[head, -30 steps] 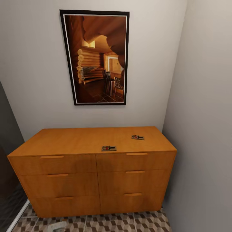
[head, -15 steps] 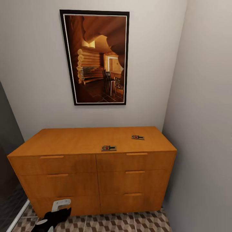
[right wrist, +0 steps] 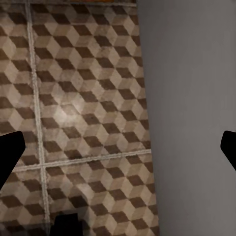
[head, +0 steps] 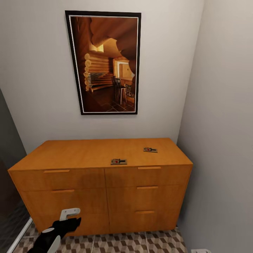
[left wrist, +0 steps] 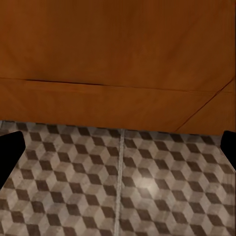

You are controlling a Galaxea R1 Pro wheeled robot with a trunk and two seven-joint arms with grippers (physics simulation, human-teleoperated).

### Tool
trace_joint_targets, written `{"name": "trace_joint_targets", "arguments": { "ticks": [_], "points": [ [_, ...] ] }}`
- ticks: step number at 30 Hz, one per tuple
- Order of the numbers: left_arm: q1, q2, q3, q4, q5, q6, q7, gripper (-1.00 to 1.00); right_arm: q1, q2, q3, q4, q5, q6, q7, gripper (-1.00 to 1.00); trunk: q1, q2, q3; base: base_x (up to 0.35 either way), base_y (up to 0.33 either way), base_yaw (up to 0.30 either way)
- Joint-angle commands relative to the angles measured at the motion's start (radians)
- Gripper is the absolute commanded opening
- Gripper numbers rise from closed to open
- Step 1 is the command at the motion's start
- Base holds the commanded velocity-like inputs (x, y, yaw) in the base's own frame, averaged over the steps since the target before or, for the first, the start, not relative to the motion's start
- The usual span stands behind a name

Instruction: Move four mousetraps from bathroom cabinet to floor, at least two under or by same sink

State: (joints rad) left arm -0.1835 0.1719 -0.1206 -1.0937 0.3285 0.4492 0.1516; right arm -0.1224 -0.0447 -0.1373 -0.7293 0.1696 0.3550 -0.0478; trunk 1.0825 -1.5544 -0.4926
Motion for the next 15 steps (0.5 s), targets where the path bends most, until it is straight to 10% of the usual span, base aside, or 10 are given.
{"name": "trace_joint_targets", "arguments": {
  "ticks": [1, 15],
  "points": [
    [-0.001, 0.001, -0.003, -0.010, 0.011, 0.011, 0.009, 1.00, 0.000, 0.000, -0.001, -0.003, 0.010, 0.007, 0.004, 1.00, 0.000, -0.001, -0.001, 0.000, 0.000, 0.000],
    [-0.001, 0.000, -0.003, -0.061, -0.017, 0.039, 0.011, 1.00, 0.000, 0.002, -0.001, -0.009, 0.010, 0.010, 0.013, 1.00, 0.000, -0.001, -0.001, 0.000, 0.000, 0.000]
  ]
}}
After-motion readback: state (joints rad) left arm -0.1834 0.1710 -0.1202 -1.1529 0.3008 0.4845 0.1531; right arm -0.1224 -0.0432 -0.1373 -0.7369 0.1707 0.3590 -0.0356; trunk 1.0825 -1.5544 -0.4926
